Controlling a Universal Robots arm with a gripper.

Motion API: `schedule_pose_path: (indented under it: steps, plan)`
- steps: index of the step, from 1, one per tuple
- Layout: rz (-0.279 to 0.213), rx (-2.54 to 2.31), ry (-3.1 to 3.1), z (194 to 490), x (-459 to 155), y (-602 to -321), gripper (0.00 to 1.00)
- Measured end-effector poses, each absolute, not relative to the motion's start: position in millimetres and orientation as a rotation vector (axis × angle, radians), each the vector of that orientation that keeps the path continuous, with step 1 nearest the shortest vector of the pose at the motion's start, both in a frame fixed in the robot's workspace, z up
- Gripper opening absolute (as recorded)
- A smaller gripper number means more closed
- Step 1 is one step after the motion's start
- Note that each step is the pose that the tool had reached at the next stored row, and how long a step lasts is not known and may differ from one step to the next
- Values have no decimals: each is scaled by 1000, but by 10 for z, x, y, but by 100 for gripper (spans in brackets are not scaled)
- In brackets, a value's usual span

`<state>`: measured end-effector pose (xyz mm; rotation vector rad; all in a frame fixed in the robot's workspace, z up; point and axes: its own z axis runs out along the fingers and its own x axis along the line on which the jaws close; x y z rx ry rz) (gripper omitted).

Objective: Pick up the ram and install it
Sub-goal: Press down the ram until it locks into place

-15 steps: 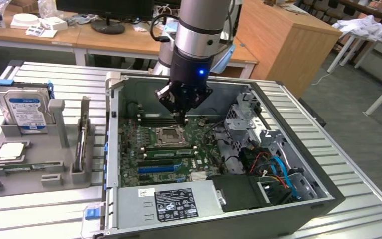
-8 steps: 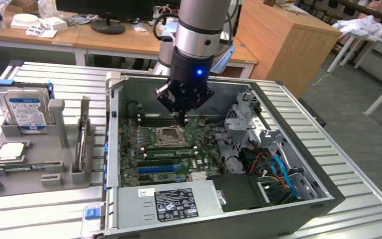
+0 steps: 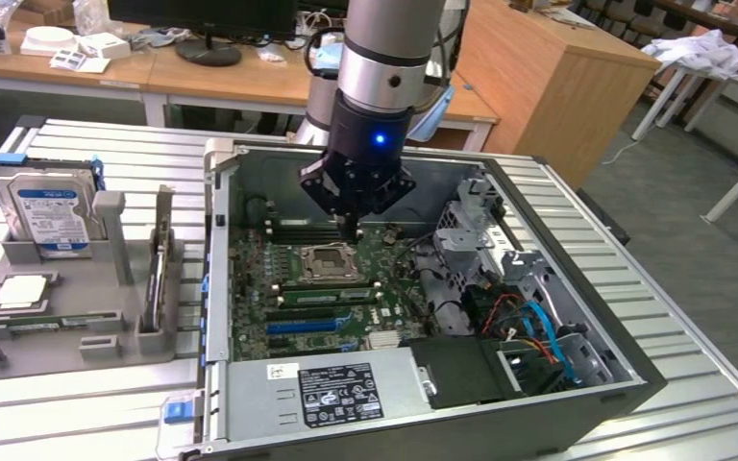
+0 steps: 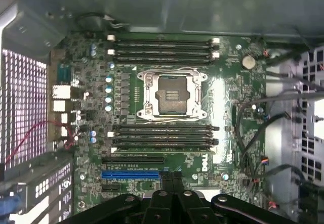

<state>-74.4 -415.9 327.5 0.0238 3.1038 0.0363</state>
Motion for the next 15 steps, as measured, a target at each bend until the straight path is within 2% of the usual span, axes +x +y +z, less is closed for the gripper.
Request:
schedule_pose_path:
  steps: [15]
  plan:
    - [34,81,3138,3274,-719,-4159,11]
